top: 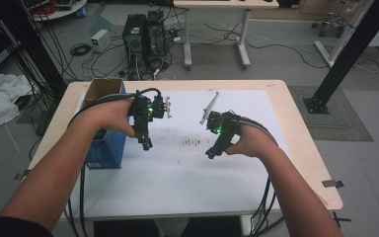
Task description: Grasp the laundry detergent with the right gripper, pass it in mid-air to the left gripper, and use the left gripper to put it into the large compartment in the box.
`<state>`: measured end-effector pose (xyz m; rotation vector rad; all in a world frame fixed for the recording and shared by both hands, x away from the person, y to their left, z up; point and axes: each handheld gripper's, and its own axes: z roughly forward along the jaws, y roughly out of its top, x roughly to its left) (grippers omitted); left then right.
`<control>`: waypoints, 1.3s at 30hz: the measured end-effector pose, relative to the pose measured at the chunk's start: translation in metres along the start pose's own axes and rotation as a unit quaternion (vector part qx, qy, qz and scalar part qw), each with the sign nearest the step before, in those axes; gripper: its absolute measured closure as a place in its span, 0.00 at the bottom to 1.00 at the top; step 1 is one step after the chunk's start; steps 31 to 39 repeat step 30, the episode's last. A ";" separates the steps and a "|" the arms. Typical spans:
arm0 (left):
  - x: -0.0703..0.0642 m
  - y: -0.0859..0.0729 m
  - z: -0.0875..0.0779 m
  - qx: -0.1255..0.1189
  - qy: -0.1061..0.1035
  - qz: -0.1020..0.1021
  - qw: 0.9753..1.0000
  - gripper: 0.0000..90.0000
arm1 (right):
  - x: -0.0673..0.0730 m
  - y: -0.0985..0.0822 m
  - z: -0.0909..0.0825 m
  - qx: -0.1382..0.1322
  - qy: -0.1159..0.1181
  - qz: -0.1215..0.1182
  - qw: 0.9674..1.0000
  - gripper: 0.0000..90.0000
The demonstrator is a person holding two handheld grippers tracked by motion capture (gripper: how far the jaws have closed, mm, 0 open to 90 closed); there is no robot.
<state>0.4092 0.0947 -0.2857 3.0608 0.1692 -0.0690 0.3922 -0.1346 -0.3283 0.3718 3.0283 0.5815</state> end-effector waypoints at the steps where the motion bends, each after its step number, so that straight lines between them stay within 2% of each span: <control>1: 0.000 0.001 0.000 -0.002 0.000 0.002 1.000 0.02 | 0.000 0.000 0.000 0.000 0.000 0.000 1.000 0.14; 6: -0.001 0.002 0.000 -0.007 0.003 0.003 1.000 0.02 | -0.001 0.004 -0.002 0.014 0.003 -0.005 1.000 0.14; 19: -0.002 0.005 0.000 -0.014 0.005 0.002 1.000 0.02 | -0.002 0.007 -0.003 0.007 -0.001 -0.006 1.000 0.14; 39: -0.005 0.006 0.000 -0.012 0.007 0.001 1.000 0.02 | 0.002 0.006 -0.006 0.003 -0.003 -0.005 1.000 0.14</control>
